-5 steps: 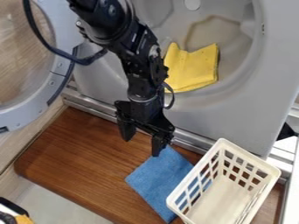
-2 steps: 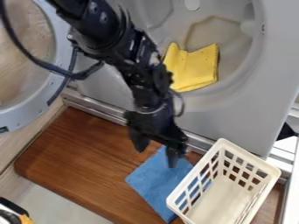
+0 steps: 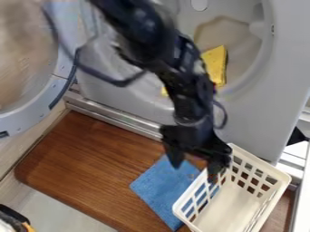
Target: Move the white basket at the left side of the blue cloth
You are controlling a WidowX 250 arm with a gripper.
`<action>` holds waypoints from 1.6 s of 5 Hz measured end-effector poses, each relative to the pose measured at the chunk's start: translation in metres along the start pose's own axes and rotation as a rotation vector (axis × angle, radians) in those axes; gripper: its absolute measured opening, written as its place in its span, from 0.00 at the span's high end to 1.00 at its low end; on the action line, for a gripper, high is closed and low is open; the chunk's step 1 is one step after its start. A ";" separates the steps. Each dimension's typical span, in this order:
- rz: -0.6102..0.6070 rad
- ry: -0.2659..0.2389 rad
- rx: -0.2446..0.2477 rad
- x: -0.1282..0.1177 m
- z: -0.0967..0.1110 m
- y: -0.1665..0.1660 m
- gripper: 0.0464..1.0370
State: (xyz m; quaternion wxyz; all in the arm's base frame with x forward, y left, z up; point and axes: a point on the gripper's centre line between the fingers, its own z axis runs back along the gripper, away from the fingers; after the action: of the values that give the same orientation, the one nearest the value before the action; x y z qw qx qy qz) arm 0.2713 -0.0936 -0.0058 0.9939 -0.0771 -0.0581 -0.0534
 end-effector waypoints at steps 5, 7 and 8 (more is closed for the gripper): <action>-0.028 -0.023 0.071 0.006 -0.032 -0.012 0.88; -0.066 -0.006 0.013 0.005 -0.027 -0.021 0.95; -0.092 -0.064 -0.071 0.005 0.006 -0.011 0.95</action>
State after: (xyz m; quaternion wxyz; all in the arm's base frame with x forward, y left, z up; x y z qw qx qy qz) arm 0.2745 -0.1037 0.0020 0.9847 -0.1113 -0.0914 -0.0983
